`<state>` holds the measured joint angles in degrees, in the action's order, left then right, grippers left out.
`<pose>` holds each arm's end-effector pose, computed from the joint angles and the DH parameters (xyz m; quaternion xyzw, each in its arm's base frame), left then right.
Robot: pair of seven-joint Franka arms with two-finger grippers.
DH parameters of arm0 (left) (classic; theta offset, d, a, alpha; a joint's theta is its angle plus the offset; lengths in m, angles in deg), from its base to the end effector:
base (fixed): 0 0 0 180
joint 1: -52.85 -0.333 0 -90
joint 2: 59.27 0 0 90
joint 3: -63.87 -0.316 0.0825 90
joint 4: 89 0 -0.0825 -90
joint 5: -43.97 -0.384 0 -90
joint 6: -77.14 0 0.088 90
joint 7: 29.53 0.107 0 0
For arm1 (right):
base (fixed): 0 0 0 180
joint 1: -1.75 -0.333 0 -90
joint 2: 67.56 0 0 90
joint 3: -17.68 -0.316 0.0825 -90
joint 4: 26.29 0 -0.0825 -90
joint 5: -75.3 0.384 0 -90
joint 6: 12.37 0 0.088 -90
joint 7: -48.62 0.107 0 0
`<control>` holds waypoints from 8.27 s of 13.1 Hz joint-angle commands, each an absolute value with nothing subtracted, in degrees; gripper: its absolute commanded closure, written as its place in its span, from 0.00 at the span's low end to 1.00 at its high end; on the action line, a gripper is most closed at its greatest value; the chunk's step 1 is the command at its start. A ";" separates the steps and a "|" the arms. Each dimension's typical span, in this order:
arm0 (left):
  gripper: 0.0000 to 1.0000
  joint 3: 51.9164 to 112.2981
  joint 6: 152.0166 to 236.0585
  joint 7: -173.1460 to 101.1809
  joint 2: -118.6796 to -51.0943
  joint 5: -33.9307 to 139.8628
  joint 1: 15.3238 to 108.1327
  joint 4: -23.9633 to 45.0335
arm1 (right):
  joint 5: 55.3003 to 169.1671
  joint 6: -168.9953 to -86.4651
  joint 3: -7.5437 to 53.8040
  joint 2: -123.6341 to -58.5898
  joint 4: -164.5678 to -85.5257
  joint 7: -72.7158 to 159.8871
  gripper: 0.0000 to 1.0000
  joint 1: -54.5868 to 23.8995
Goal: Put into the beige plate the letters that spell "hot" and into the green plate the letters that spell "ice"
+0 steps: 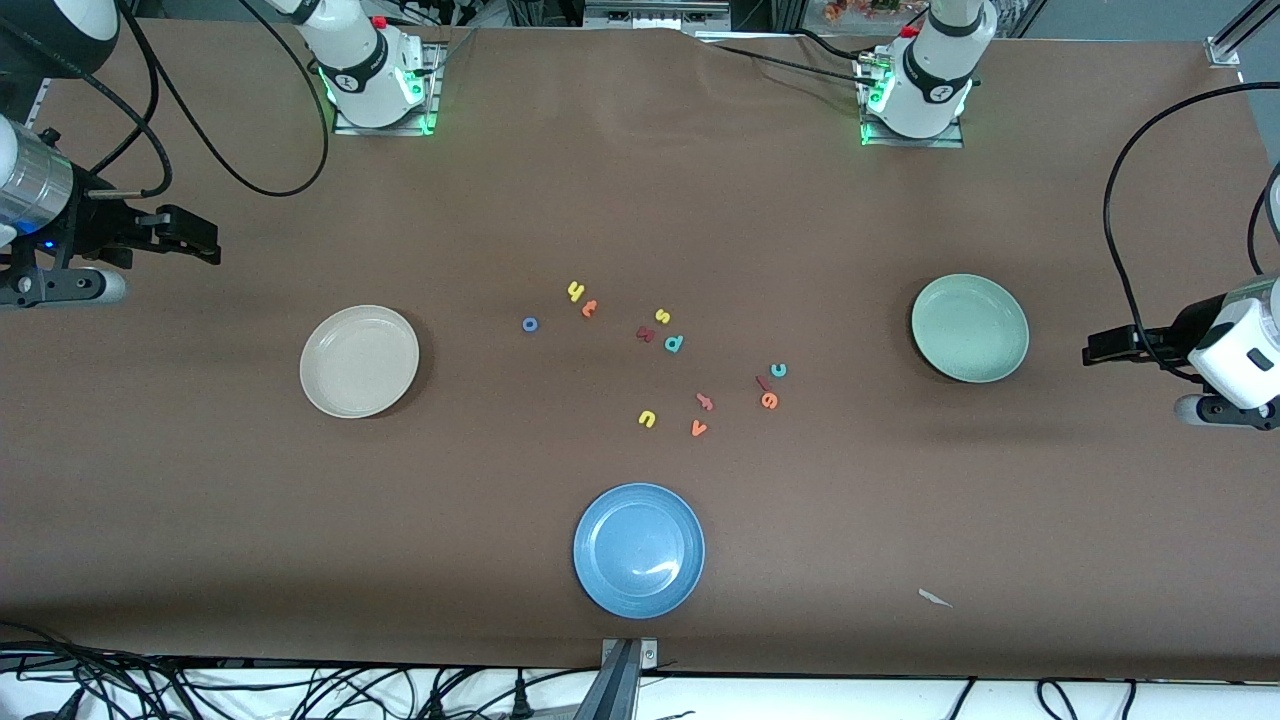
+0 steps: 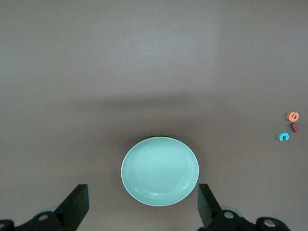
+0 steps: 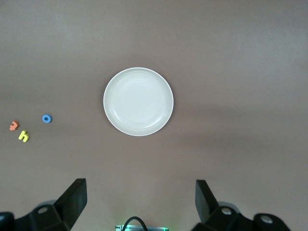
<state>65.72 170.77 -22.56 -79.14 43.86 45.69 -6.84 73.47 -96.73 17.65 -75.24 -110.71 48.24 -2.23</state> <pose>0.6461 0.0632 0.4842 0.9972 -0.0140 -0.0722 0.0124 0.5824 0.0371 0.5857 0.9969 0.0377 -0.0669 0.0181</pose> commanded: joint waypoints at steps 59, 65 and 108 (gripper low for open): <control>0.00 65.80 176.35 -46.20 -89.14 51.18 57.24 -5.68 | 73.72 -96.40 17.77 -74.77 -110.49 48.53 0.00 -2.02; 0.00 65.80 179.96 -54.05 -92.58 56.36 64.35 -3.40 | 73.63 -95.61 17.68 -74.77 -110.49 48.18 0.00 -2.02; 1.00 69.58 203.74 -53.29 -86.62 55.40 67.02 17.52 | 79.34 -141.65 6.34 -78.99 -145.72 68.13 0.00 -19.43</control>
<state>69.57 210.52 -56.35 -92.26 55.03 70.10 16.92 79.37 -138.72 6.78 -81.97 -141.07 66.99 -19.73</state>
